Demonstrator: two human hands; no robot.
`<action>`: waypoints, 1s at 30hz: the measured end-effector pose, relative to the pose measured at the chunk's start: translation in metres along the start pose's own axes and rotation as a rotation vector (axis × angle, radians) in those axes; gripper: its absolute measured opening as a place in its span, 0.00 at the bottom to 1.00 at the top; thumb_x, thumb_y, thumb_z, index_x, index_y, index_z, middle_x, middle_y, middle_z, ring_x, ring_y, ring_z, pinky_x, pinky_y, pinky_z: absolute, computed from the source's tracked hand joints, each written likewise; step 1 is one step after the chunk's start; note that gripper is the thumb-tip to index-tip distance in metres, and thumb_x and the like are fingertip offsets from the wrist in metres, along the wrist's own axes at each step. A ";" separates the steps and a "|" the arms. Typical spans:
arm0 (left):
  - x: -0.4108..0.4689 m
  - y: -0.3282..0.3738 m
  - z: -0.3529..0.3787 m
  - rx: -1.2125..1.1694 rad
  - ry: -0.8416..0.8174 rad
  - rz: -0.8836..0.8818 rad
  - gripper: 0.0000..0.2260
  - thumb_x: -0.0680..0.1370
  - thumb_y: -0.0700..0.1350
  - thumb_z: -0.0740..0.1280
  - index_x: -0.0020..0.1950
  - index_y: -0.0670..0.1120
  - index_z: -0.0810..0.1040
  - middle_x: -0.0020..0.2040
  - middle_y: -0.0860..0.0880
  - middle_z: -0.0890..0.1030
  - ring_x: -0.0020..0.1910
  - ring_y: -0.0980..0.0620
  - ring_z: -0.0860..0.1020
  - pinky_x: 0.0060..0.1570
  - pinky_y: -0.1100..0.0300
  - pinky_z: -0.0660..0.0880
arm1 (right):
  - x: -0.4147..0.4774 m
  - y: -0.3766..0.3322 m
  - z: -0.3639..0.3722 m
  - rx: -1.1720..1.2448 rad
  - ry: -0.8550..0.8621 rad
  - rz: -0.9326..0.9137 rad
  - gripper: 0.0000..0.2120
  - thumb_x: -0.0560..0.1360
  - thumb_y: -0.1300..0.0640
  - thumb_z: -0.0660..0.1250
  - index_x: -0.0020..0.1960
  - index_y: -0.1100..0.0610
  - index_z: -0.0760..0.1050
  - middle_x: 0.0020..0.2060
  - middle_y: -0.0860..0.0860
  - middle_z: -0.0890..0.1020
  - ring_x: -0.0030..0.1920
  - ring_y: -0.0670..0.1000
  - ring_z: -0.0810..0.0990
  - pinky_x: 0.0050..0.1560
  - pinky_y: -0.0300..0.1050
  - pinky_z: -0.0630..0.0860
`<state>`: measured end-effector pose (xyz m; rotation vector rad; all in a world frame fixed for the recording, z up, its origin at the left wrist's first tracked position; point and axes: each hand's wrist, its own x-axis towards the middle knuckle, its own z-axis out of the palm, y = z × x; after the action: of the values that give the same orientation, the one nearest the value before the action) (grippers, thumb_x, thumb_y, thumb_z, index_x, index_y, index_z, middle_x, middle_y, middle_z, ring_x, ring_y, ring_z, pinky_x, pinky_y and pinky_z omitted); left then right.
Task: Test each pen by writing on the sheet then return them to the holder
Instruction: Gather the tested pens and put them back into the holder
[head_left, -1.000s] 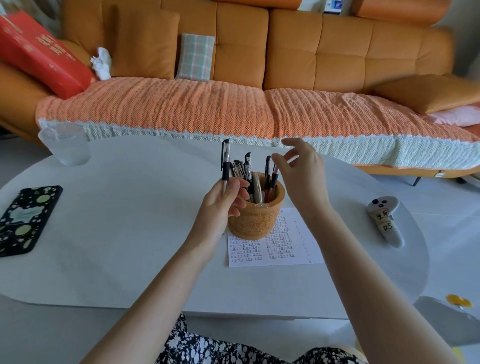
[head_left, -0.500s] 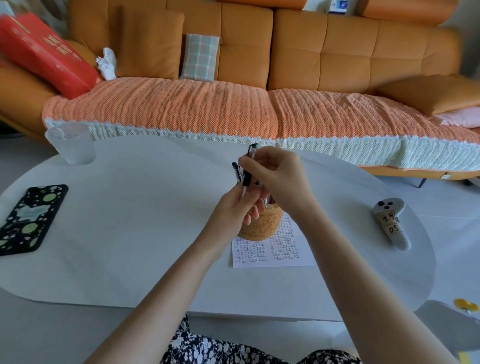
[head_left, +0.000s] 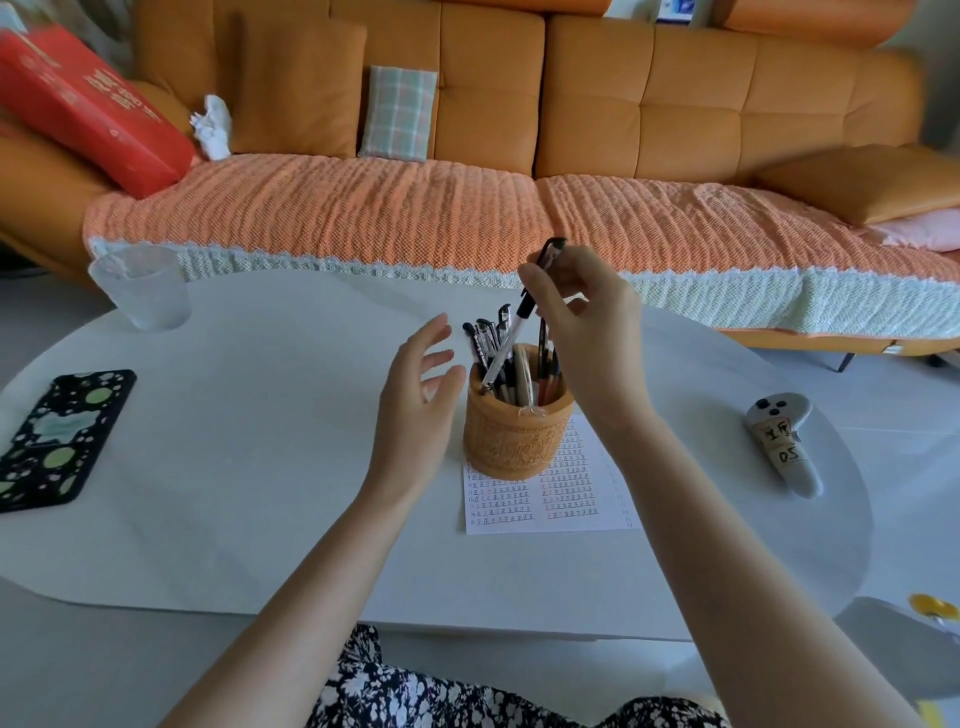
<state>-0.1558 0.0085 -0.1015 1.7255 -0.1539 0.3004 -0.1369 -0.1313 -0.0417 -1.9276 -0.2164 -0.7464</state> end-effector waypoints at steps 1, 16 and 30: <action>0.001 -0.002 0.001 0.004 -0.029 0.006 0.20 0.79 0.38 0.61 0.71 0.49 0.66 0.68 0.53 0.71 0.64 0.58 0.71 0.56 0.76 0.68 | 0.000 0.000 -0.001 -0.003 0.003 -0.019 0.11 0.77 0.57 0.67 0.42 0.65 0.75 0.35 0.56 0.78 0.34 0.46 0.73 0.35 0.42 0.70; 0.010 0.000 0.019 0.008 -0.237 0.002 0.26 0.80 0.34 0.55 0.71 0.61 0.61 0.74 0.54 0.62 0.73 0.56 0.62 0.71 0.56 0.61 | -0.023 0.023 0.010 -0.364 -0.310 0.105 0.13 0.73 0.53 0.70 0.54 0.54 0.72 0.40 0.52 0.83 0.41 0.55 0.81 0.40 0.52 0.76; 0.012 -0.006 0.021 -0.056 -0.228 -0.053 0.25 0.81 0.35 0.56 0.75 0.53 0.57 0.66 0.63 0.64 0.68 0.65 0.63 0.70 0.59 0.62 | -0.041 0.022 0.017 -0.373 -0.156 0.005 0.14 0.74 0.56 0.67 0.59 0.49 0.75 0.38 0.47 0.82 0.46 0.50 0.77 0.37 0.46 0.72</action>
<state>-0.1407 -0.0107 -0.1071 1.7017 -0.2794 0.0589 -0.1528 -0.1200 -0.0869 -2.3433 -0.1764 -0.6677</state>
